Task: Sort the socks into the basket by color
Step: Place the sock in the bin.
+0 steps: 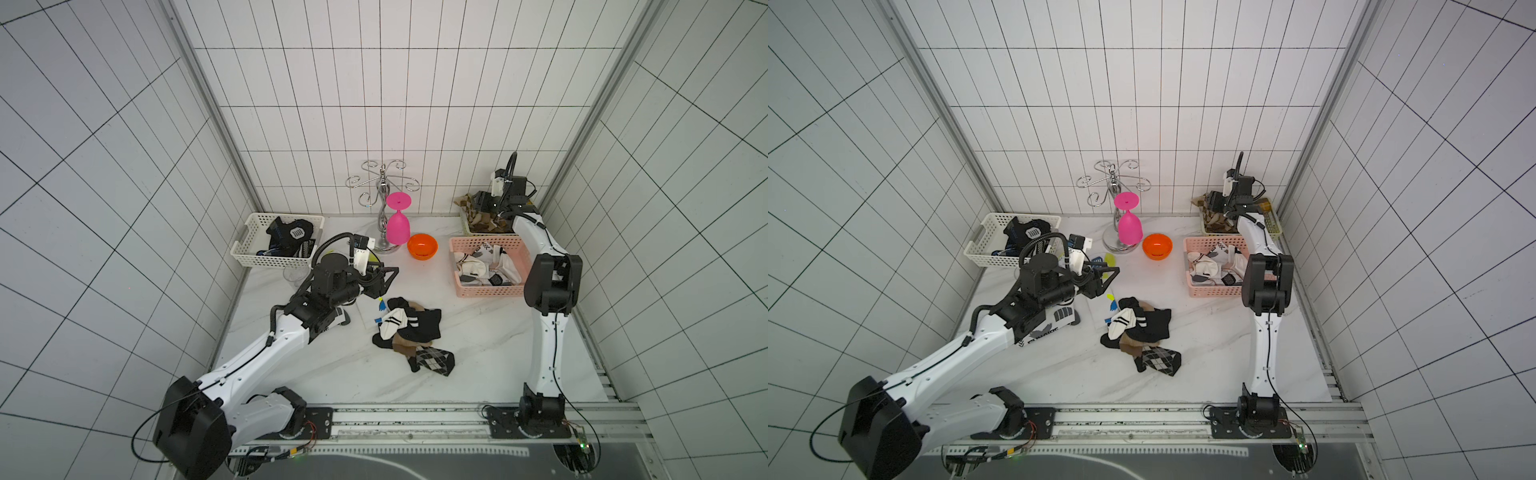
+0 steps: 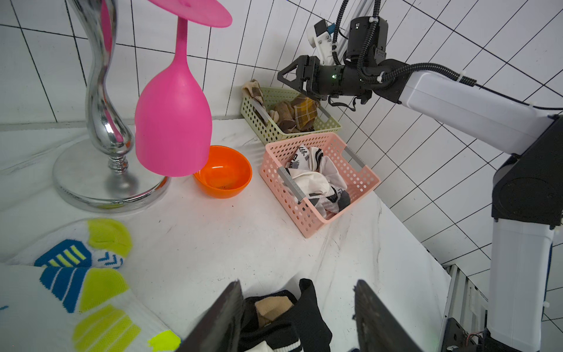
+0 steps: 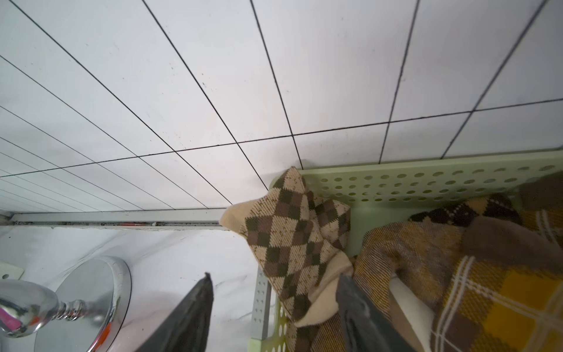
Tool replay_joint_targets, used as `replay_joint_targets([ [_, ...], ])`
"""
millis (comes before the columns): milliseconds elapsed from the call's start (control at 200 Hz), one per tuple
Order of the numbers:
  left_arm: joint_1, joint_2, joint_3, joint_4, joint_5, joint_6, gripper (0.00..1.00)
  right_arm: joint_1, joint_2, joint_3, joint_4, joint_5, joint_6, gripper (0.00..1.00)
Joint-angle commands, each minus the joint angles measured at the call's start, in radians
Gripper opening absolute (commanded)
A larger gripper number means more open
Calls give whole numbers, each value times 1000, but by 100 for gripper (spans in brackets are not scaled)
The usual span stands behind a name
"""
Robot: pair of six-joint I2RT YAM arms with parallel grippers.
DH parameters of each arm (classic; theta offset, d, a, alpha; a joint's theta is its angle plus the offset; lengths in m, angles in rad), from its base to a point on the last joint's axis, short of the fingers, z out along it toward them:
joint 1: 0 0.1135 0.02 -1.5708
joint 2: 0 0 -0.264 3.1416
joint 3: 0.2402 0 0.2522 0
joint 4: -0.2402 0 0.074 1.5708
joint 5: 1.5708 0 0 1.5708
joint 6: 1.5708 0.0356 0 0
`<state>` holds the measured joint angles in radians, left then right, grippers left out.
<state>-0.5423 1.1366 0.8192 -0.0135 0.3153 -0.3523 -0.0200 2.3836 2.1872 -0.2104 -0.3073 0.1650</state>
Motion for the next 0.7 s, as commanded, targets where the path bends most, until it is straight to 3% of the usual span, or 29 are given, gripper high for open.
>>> replay_joint_targets([
  [0, -4, -29, -12, -11, -19, -19, 59, 6, 102, 132, 28, -42, -8, 62],
  [120, -3, -17, -5, -17, -32, -21, 59, 6, 168, 143, 143, -57, 9, 56],
  [250, -4, 22, 17, -26, -32, -23, 59, -4, 258, 234, 144, -69, 22, 49],
  [500, -4, 104, 50, -13, -14, -15, 59, -18, 276, 227, 50, 13, -36, 60],
  [615, -2, 124, 71, -22, -5, -4, 59, -23, 282, 245, 3, 101, -59, 55],
  [695, -1, 122, 74, -24, -12, 4, 59, -23, 276, 243, -19, 174, -78, 44],
])
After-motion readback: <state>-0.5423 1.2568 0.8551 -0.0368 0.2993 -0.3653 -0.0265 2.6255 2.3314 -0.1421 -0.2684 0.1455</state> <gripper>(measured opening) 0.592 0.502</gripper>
